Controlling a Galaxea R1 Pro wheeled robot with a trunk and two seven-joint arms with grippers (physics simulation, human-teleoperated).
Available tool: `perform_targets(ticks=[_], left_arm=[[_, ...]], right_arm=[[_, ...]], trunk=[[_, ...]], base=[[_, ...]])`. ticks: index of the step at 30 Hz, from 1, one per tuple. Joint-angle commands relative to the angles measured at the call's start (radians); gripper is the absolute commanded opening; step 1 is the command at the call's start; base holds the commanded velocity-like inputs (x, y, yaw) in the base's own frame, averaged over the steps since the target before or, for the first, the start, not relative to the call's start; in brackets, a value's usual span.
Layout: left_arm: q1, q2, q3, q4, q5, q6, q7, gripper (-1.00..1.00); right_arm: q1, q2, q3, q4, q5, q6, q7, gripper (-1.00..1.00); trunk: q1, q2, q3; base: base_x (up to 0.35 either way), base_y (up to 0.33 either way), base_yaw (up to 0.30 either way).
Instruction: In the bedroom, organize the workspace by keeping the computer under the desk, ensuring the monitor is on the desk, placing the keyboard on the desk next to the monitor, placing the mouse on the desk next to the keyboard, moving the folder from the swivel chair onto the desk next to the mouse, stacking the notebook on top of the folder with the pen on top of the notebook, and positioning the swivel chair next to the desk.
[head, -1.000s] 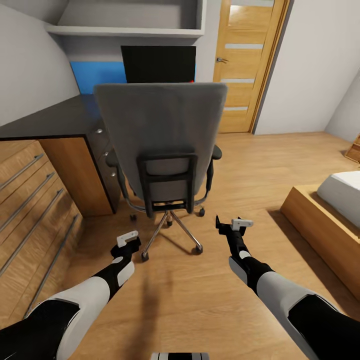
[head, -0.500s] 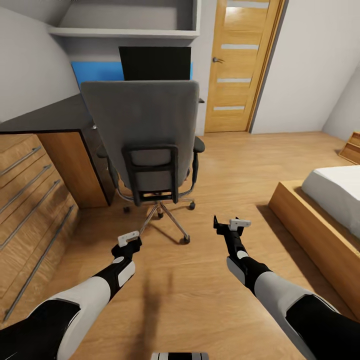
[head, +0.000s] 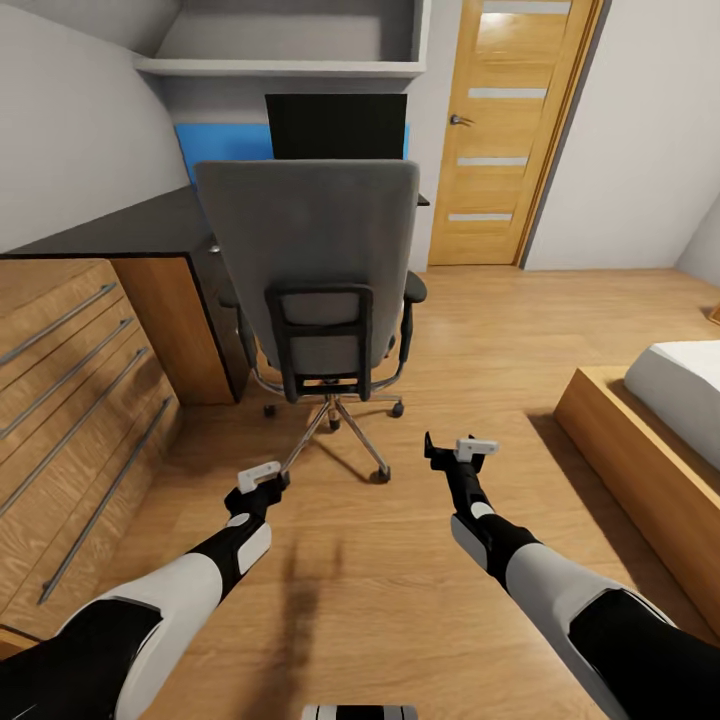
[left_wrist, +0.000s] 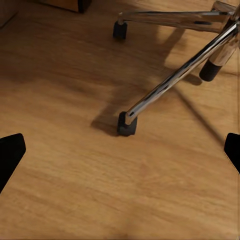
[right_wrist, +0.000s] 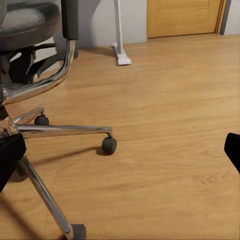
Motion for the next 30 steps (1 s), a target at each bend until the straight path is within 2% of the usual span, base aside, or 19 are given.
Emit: perform_targets(ticks=[1, 5, 11, 16, 17, 21, 27, 30], left_arm=[[-0.001, -0.001, -0.010, 0.000, 0.007, -0.004, 0.005, 1.00], [-0.001, -0.009, -0.012, -0.002, 0.006, -0.005, 0.007, 1.00], [0.000, -0.020, -0.021, -0.061, 0.005, 0.006, 0.013, 1.00], [0.000, -0.021, -0.018, -0.214, 0.007, 0.081, 0.016, 1.00], [0.000, -0.020, -0.017, -0.261, 0.010, 0.169, 0.017, 1.00], [0.000, -0.022, -0.016, -0.252, 0.013, 0.262, 0.020, 1.00], [0.000, -0.022, -0.017, -0.205, 0.013, 0.290, 0.017, 1.00], [-0.001, -0.022, -0.017, -0.183, 0.013, 0.294, 0.016, 1.00]], right_arm=[[-0.001, 0.008, 0.008, 0.004, -0.002, -0.002, -0.008, 1.00], [-0.001, 0.027, 0.008, 0.017, -0.002, -0.002, -0.010, 1.00], [-0.001, 0.079, 0.008, 0.028, 0.014, -0.002, -0.014, 1.00], [-0.001, 0.098, 0.009, 0.029, 0.047, -0.001, -0.029, 1.00], [-0.001, 0.104, 0.011, 0.028, 0.070, 0.002, -0.048, 1.00], [-0.001, 0.109, 0.014, 0.022, 0.093, 0.029, -0.068, 1.00], [-0.001, 0.111, 0.014, -0.014, 0.100, 0.096, -0.078, 1.00], [-0.001, 0.111, 0.010, -0.073, 0.098, 0.166, -0.085, 1.00]], trunk=[[0.000, 0.000, -0.001], [0.000, 0.000, -0.001], [0.000, 0.000, -0.001], [0.000, 0.000, -0.001], [0.000, 0.000, -0.001], [0.000, 0.000, -0.001], [0.000, 0.000, -0.001], [0.000, 0.000, -0.001]], base=[[-0.002, -0.002, 0.011], [-0.001, -0.001, 0.007], [0.000, 0.000, 0.001], [0.000, 0.000, 0.000], [0.000, 0.000, 0.000], [0.000, 0.000, 0.000], [0.000, 0.000, 0.000], [0.000, 0.000, 0.000]])
